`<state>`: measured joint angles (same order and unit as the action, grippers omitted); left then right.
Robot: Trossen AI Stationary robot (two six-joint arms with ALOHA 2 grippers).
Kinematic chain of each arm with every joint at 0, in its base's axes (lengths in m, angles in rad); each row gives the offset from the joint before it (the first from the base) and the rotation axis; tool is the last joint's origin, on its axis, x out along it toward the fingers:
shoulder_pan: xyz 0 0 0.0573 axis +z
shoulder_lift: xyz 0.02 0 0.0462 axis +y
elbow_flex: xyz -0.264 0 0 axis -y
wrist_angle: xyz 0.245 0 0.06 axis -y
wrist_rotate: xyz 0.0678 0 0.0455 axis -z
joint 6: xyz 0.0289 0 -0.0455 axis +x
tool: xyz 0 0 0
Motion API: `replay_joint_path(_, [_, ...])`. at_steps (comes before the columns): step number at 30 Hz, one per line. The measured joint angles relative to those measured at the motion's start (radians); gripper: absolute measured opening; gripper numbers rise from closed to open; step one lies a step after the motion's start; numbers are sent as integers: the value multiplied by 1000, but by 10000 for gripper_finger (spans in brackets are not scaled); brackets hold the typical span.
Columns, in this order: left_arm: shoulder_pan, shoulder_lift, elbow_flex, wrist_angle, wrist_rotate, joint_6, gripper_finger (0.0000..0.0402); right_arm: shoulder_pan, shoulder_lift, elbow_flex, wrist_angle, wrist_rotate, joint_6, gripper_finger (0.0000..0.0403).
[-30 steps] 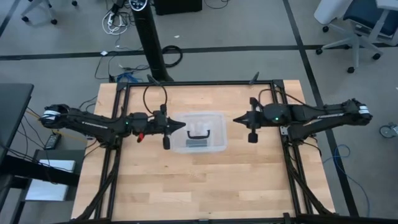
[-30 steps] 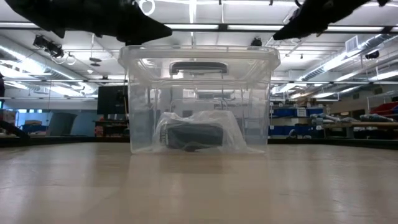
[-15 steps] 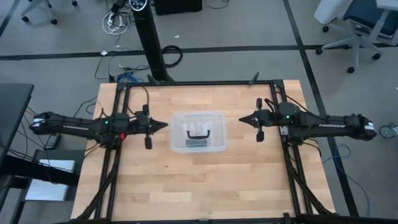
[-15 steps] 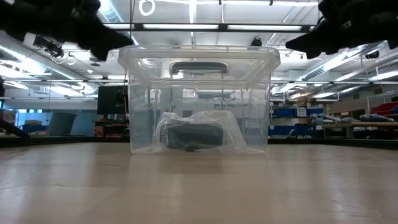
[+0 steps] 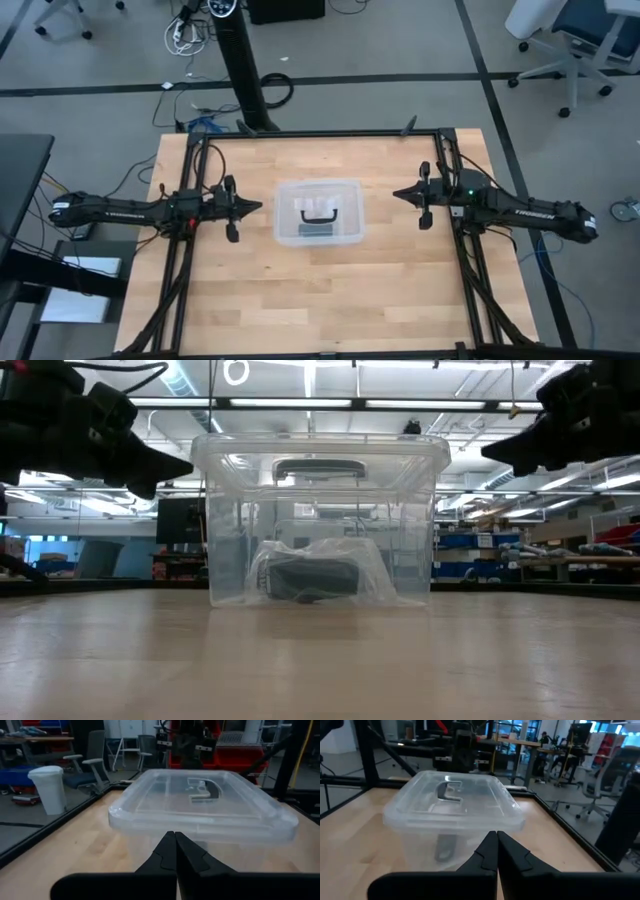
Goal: Roll bandage
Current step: Return to home position
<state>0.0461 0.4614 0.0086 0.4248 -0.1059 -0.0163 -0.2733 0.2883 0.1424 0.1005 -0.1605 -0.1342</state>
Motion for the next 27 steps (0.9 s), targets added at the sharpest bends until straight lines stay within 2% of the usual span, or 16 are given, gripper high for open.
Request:
replay_joint_path(4, [2,-25,0,-33,46,0,0,-10,-122,-24,-107,5,21,0])
replay_joint_path(8, [1,-85,0,-95,42,0,0,-11,-280,-26,-212,11,27,0])
replay_joint_path(12, [1,-157,0,-112,22,10,0,-10,-280,-20,-251,16,26,0])
replay_joint_path(15, [1,-194,0,-117,7,27,0,-8,-287,-62,-164,14,27,0])
replay_joint_path(17, [1,-204,0,-114,-8,31,0,-8,-286,-128,-32,-8,31,0])
replay_joint_path(22, [2,-196,-1,-95,-33,26,0,-5,-255,-133,-19,-3,78,0])
replay_joint_path(27, [2,-184,-1,-104,-34,-11,0,0,-268,-133,-21,5,37,0])
